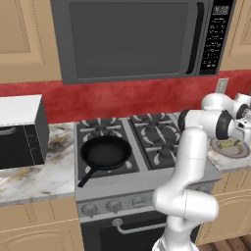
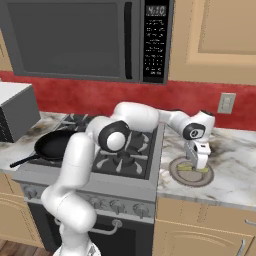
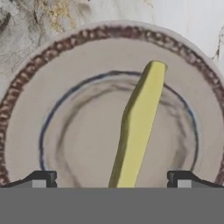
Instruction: Pick up the butter stick and place it in the pan. Then turn on the burner for the pan.
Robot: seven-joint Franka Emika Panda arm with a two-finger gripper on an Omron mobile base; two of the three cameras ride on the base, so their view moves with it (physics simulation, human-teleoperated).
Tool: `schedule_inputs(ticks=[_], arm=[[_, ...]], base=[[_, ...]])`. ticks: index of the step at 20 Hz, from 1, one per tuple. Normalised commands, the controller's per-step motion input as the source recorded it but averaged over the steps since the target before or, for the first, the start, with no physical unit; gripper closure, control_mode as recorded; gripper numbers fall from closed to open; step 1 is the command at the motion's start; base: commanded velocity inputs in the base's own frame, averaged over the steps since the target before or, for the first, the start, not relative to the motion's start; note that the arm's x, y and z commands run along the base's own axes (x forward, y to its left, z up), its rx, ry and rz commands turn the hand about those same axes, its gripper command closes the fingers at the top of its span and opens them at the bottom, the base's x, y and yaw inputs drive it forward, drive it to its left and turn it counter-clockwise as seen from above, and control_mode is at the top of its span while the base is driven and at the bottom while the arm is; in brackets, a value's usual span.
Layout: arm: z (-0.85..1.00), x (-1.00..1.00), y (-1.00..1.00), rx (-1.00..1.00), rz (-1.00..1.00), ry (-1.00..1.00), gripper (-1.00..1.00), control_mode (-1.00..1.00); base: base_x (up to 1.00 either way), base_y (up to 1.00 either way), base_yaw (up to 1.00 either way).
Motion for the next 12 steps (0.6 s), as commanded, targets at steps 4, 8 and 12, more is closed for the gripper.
schedule_inputs(ticks=[4, 8, 12], arm=[[-0.18, 0.0, -0.04, 0.0, 0.0, 0.0, -1.0, -1.0], [-0.17, 0.0, 0.0, 0.0, -0.02, 0.0, -1.0, -1.0], [-0.15, 0.0, 0.0, 0.0, -0.02, 0.0, -1.0, -1.0]], base=[[0.0, 0.0, 0.0], [0.0, 0.0, 0.0], [0.0, 0.0, 0.0]])
